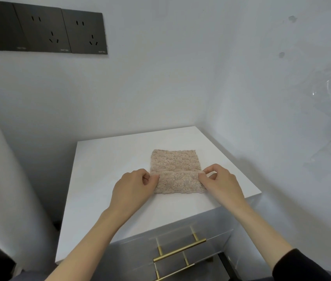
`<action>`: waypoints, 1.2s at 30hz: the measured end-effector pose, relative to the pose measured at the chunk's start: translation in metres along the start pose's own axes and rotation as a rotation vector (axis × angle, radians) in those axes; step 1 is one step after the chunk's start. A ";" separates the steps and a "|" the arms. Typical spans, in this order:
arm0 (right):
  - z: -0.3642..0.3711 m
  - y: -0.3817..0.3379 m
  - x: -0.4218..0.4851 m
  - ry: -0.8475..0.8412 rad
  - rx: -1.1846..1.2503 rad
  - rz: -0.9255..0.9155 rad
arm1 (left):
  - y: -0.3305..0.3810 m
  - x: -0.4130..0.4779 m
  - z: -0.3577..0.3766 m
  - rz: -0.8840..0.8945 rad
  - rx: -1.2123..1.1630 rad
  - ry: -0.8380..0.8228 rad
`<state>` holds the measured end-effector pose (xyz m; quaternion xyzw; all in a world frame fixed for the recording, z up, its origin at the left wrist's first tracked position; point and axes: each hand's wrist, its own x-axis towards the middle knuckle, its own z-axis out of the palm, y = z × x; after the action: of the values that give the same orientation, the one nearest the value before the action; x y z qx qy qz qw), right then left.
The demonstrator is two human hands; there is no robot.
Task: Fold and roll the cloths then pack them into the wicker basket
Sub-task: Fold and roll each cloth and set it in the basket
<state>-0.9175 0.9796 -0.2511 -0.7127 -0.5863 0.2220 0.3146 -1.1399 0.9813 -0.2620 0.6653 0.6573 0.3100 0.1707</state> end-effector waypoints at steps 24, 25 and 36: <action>0.010 0.007 -0.024 -0.074 -0.625 -0.583 | 0.005 0.010 0.007 0.012 0.272 0.082; 0.006 0.010 -0.023 -0.066 -0.621 -0.565 | 0.005 0.009 0.006 0.044 0.271 0.107; -0.003 0.018 -0.007 -0.090 -0.497 -0.578 | -0.013 0.002 -0.008 0.482 0.251 -0.126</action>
<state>-0.9039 0.9695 -0.2621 -0.5621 -0.8122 0.0062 0.1561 -1.1550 0.9826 -0.2641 0.8366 0.5013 0.2157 0.0487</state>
